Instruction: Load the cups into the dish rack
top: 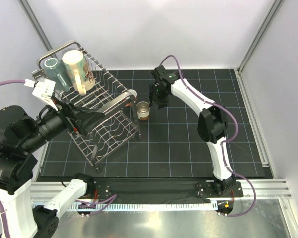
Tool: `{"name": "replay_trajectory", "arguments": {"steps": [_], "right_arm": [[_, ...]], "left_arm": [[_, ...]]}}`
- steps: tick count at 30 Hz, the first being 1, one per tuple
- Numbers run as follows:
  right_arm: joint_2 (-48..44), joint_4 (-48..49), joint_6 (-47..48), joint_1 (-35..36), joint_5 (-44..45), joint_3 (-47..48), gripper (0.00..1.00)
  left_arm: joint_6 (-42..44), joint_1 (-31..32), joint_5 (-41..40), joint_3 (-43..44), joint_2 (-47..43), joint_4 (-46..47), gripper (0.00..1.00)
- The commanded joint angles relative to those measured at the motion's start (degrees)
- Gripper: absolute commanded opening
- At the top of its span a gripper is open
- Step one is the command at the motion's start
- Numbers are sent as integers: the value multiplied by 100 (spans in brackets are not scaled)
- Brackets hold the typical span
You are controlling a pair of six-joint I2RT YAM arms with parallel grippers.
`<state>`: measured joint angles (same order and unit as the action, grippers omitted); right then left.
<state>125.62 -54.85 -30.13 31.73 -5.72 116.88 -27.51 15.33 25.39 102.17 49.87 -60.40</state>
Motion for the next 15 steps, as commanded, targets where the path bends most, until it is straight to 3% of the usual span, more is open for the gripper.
{"name": "replay_trajectory", "arguments": {"steps": [1, 8, 13, 15], "right_arm": [[102, 185, -159, 114, 290, 449, 57], [322, 537, -511, 194, 273, 406, 57], [419, 650, -591, 194, 237, 292, 39], [454, 651, -599, 194, 246, 283, 37]], "left_arm": [[210, -22, 283, 101, 32, -94, 82], [325, -22, 168, 145, -12, -375, 82], [229, -22, 142, 163, -3, -385, 80], [184, -13, 194, 215, 23, -376, 79]]}}
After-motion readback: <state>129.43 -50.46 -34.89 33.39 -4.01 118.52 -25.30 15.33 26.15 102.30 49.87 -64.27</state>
